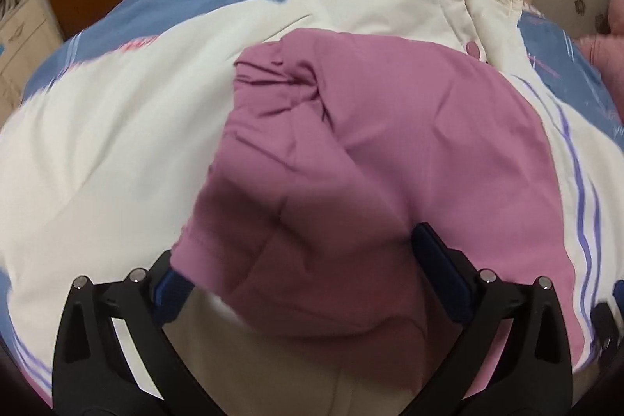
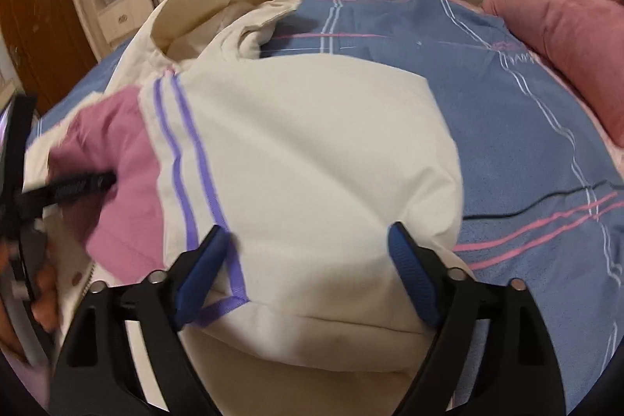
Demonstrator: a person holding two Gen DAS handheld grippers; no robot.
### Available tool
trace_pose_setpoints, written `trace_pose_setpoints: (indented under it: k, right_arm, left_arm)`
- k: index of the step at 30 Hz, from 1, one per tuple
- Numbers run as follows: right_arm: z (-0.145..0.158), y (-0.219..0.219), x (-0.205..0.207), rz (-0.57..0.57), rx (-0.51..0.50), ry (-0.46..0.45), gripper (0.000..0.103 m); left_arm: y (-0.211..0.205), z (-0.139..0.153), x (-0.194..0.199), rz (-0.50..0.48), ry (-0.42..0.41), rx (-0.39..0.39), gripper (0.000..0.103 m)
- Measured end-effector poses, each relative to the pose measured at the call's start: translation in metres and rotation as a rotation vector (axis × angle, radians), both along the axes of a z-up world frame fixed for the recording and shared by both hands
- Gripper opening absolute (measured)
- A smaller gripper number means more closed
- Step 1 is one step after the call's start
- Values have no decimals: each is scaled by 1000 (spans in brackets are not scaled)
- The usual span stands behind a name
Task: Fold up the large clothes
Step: 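Lay the pink sleeve flat on the jacket front with the left tool, release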
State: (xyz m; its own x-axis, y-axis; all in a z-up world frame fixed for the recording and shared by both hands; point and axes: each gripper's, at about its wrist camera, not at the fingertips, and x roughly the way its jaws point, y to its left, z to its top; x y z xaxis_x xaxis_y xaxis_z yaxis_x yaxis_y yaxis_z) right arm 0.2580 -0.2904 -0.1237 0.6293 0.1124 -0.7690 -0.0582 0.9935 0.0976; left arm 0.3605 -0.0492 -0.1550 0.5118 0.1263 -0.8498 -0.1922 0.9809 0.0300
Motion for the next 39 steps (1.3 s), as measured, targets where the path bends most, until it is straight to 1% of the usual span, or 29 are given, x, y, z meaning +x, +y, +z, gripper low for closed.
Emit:
trace_pose_setpoints:
  k: [2, 3, 6, 7, 8, 9, 10, 11, 12, 13, 16, 19, 20, 23, 24, 27, 31, 39]
  right_arm:
    - [2, 5, -1, -2, -32, -14, 88]
    - [3, 3, -2, -7, -27, -22, 88]
    - [18, -9, -10, -41, 57, -78, 88]
    - [23, -15, -13, -47, 97, -104, 88]
    - [24, -19, -13, -55, 112, -106, 88]
    - [20, -23, -9, -66, 120, -80, 88]
    - [6, -26, 2, -68, 139, 1, 88]
    - [-2, -26, 8, -64, 139, 45, 88]
    - [-7, -22, 11, -63, 116, 62, 88]
    - [-6, -18, 11, -65, 82, 50, 88]
    - [10, 0, -1, -65, -32, -40, 88]
    - [18, 6, -11, -44, -49, -94, 88]
    - [16, 7, -10, -42, -55, -88, 88]
    - [-4, 3, 6, -40, -71, 13, 92]
    - [-6, 4, 7, -42, -76, 18, 94]
    - [-7, 8, 8, -43, -104, 6, 97]
    - [-10, 10, 7, -40, -115, 3, 102]
    - [-12, 13, 7, -40, -125, -7, 102]
  left_arm:
    - [-1, 2, 9, -5, 28, 5, 101]
    - [0, 4, 8, -1, 29, 3, 101]
    - [0, 8, -12, 14, -24, -13, 101]
    - [-1, 6, -23, 11, -55, -3, 101]
    - [-1, 3, -30, 8, -71, 13, 101]
    - [-4, 2, -34, 4, -80, 29, 101]
    - [-5, 2, -35, 3, -78, 35, 101]
    - [-5, 2, -35, 2, -73, 35, 101]
    - [-5, 2, -34, 2, -71, 34, 101]
    - [-6, 2, -36, 2, -73, 33, 101]
    - [1, 1, -36, 2, -84, 23, 101]
    - [0, 3, -36, 2, -92, 21, 101]
    - [-1, 3, -35, 1, -94, 20, 101]
    - [-4, 1, -33, 1, -99, 18, 101]
    - [-4, 1, -33, 1, -101, 18, 101]
    - [-3, 0, -34, 2, -105, 16, 101]
    - [-4, 0, -35, 3, -110, 13, 101]
    - [-4, 0, -37, 6, -113, 10, 101]
